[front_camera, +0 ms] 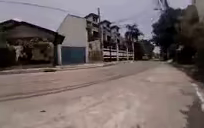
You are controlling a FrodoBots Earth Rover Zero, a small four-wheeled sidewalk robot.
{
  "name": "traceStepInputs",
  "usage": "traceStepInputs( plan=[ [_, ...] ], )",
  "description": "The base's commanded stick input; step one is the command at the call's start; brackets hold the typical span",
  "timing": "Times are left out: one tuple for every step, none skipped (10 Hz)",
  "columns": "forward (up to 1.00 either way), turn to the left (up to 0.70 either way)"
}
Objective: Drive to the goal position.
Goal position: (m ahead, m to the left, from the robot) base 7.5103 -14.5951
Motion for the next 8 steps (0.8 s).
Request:
traceStepInputs(
  plan=[
    [0.09, 0.0],
    [0.09, 0.0],
    [0.09, 0.0],
    [0.13, -0.07],
    [0.42, -0.25],
    [0.7, -0.35],
    [0.7, -0.35],
    [0.7, -0.35]
  ],
)
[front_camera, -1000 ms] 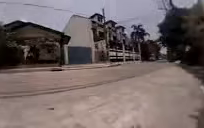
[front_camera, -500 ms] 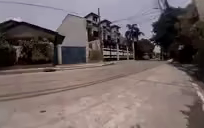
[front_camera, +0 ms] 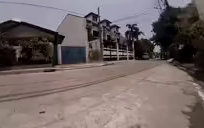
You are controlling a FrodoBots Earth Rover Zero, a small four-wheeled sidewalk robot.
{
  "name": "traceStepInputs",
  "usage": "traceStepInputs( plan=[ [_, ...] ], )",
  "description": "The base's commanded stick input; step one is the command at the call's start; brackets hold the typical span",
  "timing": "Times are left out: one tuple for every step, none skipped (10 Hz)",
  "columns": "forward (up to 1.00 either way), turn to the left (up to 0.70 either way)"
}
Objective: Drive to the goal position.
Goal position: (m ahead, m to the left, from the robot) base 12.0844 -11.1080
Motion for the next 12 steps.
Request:
traceStepInputs(
  plan=[
    [0.7, -0.34],
    [0.72, -0.34],
    [0.82, -0.33],
    [0.88, -0.35],
    [0.98, -0.39],
    [1.0, -0.4],
    [1.0, -0.4],
    [1.0, -0.39],
    [1.0, -0.39],
    [1.0, -0.39],
    [1.0, -0.39],
    [1.0, -0.35]
  ],
)
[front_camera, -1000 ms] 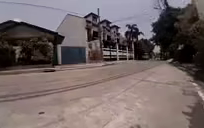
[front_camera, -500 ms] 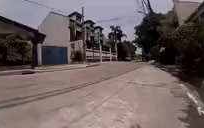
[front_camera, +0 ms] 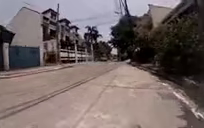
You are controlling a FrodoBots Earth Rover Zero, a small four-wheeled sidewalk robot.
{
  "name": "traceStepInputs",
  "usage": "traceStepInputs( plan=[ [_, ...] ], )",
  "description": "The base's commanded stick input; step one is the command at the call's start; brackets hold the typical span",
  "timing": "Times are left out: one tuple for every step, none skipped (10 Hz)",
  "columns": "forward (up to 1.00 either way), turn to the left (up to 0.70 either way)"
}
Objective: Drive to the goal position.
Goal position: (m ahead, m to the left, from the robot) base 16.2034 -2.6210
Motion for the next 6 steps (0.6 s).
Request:
traceStepInputs(
  plan=[
    [1.0, -0.14],
    [1.0, 0.0],
    [1.0, 0.0],
    [1.0, 0.0],
    [1.0, 0.0],
    [1.0, 0.0]
  ],
)
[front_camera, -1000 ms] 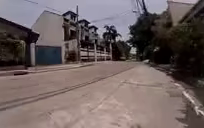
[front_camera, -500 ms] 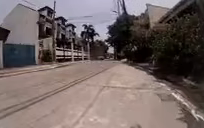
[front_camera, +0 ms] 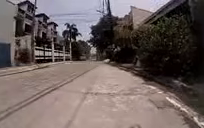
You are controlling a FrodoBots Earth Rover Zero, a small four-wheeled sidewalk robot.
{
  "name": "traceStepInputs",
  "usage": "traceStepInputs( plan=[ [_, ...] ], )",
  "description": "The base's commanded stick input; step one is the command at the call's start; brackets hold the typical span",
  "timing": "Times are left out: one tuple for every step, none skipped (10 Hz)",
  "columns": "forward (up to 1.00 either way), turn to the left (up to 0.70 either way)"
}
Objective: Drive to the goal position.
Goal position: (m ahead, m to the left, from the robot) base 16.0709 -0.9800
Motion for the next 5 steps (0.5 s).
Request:
traceStepInputs(
  plan=[
    [1.0, 0.0],
    [1.0, 0.0],
    [1.0, 0.0],
    [1.0, 0.0],
    [1.0, 0.0]
  ],
)
